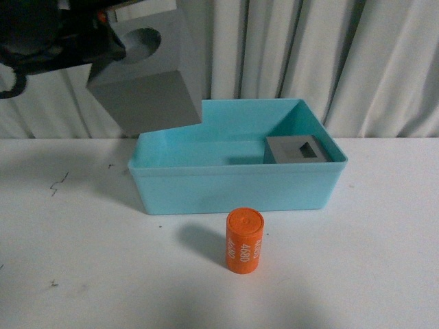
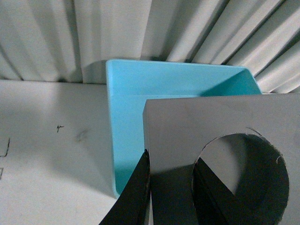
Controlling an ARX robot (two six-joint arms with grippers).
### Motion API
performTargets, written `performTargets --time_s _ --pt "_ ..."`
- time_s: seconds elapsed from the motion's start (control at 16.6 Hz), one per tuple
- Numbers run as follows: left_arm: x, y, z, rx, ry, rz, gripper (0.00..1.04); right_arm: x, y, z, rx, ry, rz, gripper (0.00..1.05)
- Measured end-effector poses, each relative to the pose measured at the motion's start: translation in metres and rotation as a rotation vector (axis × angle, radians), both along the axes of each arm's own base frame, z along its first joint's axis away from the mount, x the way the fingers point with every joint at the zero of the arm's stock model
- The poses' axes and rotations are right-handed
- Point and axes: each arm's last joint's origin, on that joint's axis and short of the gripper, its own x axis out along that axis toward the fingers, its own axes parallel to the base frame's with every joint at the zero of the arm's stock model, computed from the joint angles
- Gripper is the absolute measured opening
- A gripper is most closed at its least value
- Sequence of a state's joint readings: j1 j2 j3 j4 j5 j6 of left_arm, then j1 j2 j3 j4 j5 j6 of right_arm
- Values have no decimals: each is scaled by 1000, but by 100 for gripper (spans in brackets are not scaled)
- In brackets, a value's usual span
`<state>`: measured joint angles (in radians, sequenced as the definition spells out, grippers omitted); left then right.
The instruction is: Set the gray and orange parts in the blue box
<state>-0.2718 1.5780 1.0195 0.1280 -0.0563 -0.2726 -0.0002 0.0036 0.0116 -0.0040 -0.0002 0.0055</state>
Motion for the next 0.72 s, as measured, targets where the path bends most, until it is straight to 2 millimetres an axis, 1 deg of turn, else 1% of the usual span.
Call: performTargets --time_s 0.06,0.12,0.24,0.36,0.54,0.72 --pt "15 -8 -5 24 7 -11 20 0 0 0 0 0 0 98" --pt "22 -13 -9 33 11 -17 20 0 0 0 0 0 0 98" --pt "37 -20 -27 72 50 -25 20 0 0 0 0 0 0 98" --pt "46 -21 -41 108 75 -19 20 0 0 0 0 0 0 98" --pt "53 -15 -55 130 101 1 20 0 0 0 0 0 0 98" --pt "55 -10 -57 143 101 19 20 0 0 0 0 0 0 98"
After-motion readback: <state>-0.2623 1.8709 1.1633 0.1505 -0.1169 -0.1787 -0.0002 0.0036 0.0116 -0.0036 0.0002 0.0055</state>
